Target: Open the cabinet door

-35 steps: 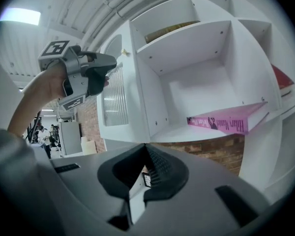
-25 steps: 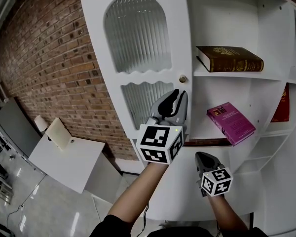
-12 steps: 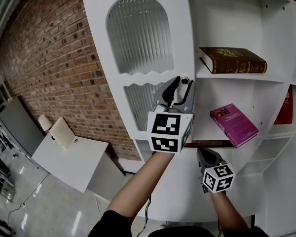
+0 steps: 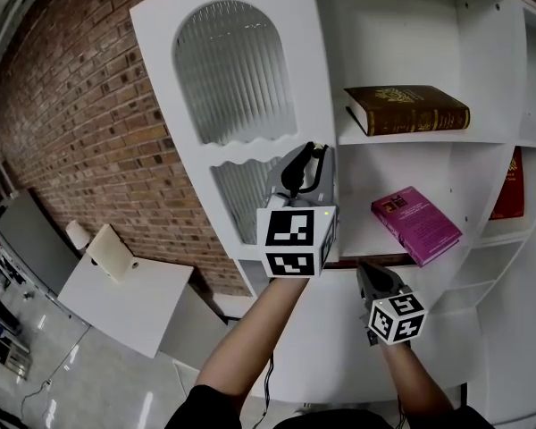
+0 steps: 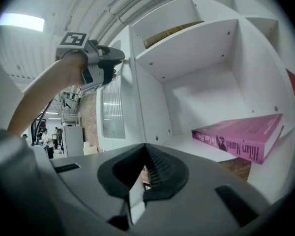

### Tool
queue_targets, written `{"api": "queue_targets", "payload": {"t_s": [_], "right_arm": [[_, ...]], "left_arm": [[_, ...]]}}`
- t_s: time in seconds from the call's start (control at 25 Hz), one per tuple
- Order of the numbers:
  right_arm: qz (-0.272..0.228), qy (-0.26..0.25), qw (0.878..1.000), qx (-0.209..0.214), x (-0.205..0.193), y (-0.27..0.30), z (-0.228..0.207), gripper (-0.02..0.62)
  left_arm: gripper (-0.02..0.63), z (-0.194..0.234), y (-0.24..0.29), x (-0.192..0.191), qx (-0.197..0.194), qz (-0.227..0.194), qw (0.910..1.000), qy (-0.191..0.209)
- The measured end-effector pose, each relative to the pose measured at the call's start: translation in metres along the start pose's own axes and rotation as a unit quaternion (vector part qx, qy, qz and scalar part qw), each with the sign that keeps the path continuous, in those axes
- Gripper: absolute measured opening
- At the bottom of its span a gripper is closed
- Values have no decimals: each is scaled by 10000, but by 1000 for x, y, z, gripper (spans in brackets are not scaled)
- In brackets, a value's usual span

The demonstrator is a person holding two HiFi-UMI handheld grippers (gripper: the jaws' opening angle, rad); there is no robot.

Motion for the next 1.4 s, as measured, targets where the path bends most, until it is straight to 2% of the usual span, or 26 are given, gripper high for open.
{"api": "queue_targets", "payload": {"t_s": [0.2,0.32,0.36,0.44,0.48,0.6,0.92,1.4], "right_arm": [[-142,45,9999,-36,4,-1,-6,2],[-67,4,9998,183,0,3,-2,5],[-8,-41,9995,299,-2,5,2,18],[155,-141,9985,509,-7,10,10,99],[243,-176,9977,608,-11,13,14,117],[465,-253,9952,823,-22,23,23,120],[779,-433,9929,785,-43,46,23,118],[778,-569,9865,1322,-43,51,33,110]], "left_arm": [[91,-1,-4,2,-33,-3,9999,-103],[89,-1,-11,4,-48,-19,9998,-205],[89,-2,-13,5,-59,-32,9996,-256],[89,-2,-18,7,-80,-61,9993,-372],[89,-2,-21,9,-87,-74,9991,-409],[87,-2,-28,11,-97,-75,9989,-457],[86,-1,-38,16,-57,-53,9985,-544],[83,-2,-46,20,145,23,9985,-533]]}}
Point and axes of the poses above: the fingertips, and each gripper's own axes: y forward along the fingers, z to its left, x out of its top, the point moved 3 cm from there along -y, backward along the fingers, and after that the axes turned 6 degrees about x, right-handed, at the moved point
